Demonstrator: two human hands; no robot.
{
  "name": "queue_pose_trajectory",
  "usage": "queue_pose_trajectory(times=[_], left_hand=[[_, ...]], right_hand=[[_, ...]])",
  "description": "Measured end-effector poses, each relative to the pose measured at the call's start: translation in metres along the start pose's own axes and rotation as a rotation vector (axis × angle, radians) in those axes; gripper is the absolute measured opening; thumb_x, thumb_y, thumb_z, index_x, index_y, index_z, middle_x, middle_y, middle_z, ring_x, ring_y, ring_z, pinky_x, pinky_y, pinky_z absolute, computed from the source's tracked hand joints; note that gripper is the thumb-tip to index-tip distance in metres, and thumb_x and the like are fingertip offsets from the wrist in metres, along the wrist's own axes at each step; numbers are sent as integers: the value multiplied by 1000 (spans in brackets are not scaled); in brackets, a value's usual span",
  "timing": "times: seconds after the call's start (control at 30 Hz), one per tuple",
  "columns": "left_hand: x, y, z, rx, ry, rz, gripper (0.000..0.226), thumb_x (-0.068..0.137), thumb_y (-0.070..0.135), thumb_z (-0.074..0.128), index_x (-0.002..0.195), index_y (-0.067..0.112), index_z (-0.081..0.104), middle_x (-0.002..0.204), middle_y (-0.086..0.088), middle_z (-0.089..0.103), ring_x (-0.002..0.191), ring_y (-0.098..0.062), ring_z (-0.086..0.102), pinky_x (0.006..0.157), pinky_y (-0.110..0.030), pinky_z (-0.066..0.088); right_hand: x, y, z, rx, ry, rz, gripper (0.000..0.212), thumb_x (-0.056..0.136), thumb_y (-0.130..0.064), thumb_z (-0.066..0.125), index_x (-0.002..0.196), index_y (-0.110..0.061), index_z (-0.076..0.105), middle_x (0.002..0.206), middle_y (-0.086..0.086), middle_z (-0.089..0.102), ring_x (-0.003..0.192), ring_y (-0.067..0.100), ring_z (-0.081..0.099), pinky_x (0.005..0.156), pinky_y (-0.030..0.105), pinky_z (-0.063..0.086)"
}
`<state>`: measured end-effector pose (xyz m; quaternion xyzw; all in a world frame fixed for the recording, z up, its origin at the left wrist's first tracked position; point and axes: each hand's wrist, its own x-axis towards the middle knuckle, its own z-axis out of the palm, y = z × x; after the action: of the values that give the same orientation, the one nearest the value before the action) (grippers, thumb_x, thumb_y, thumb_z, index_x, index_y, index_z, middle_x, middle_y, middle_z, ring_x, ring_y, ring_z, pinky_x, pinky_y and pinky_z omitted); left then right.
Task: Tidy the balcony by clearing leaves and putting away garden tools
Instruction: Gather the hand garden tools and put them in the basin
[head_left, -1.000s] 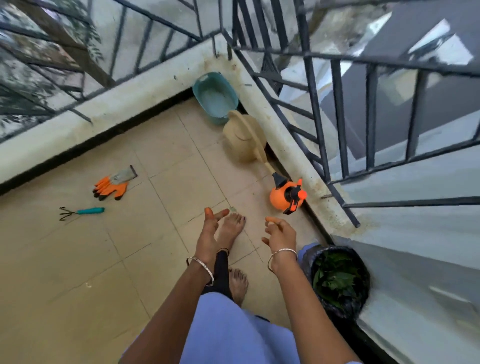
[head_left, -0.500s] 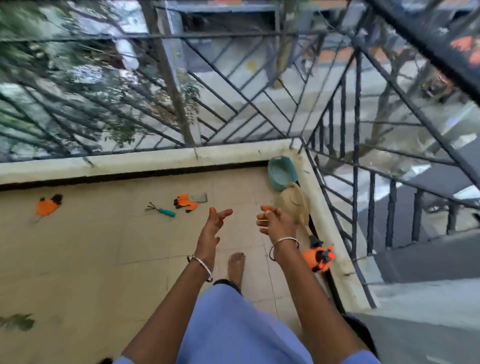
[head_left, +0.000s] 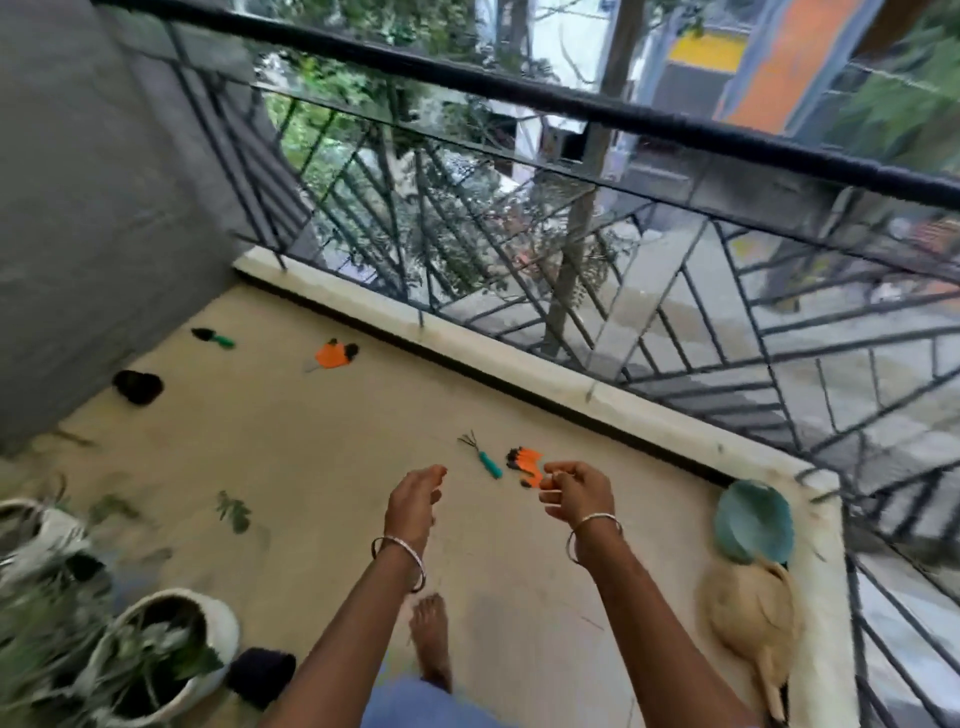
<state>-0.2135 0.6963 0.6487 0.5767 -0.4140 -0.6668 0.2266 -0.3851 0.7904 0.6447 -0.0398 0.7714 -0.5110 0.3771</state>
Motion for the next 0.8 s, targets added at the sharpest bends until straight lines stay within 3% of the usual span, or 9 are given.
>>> queue_pose_trajectory(times=[0.13, 0.37, 0.5, 0.6, 0.7, 0.8], left_hand=[[59, 24, -33, -18, 63, -32, 11, 96, 21, 55, 97, 18, 66, 113, -4, 66, 101, -19, 59, 67, -27, 38], [145, 38, -57, -56, 104, -134, 6, 94, 18, 59, 93, 20, 65, 102, -1, 66, 99, -20, 60, 69, -29, 40], [195, 31, -54, -99, 128, -209, 6, 94, 20, 60, 92, 20, 65, 100, -1, 66, 98, -20, 60, 78, -33, 41], [236, 17, -51, -119, 157, -270, 5, 94, 22, 60, 92, 21, 66, 98, 1, 67, 98, -21, 61, 76, -32, 43], [287, -1, -48, -140, 190, -323, 8, 93, 23, 61, 97, 20, 67, 99, 1, 68, 100, -21, 62, 76, -32, 46], [344, -20, -44, -177, 223, -374, 11, 93, 22, 61, 101, 17, 67, 103, -2, 69, 104, -23, 63, 78, -33, 47]], right_hand=[[32, -27, 60, -39, -47, 40, 24, 92, 8, 40, 86, -5, 60, 66, 14, 59, 51, 19, 53, 43, 20, 41], [102, -36, 131, -117, -45, 121, 21, 90, 9, 44, 91, -3, 61, 66, 13, 59, 51, 21, 51, 49, 23, 40], [150, -15, 156, -235, -29, 158, 23, 90, 2, 47, 91, -6, 68, 77, 14, 64, 62, 20, 56, 55, 29, 47], [197, 6, 175, -348, -30, 201, 21, 90, -3, 49, 89, -12, 69, 81, 10, 67, 72, 22, 60, 58, 30, 50], [253, 33, 199, -424, -21, 245, 22, 91, -3, 50, 83, -15, 66, 81, 9, 65, 72, 22, 60, 55, 30, 51], [314, 68, 224, -516, -32, 308, 15, 92, -7, 54, 92, -13, 68, 85, 7, 65, 69, 19, 61, 63, 35, 58]])
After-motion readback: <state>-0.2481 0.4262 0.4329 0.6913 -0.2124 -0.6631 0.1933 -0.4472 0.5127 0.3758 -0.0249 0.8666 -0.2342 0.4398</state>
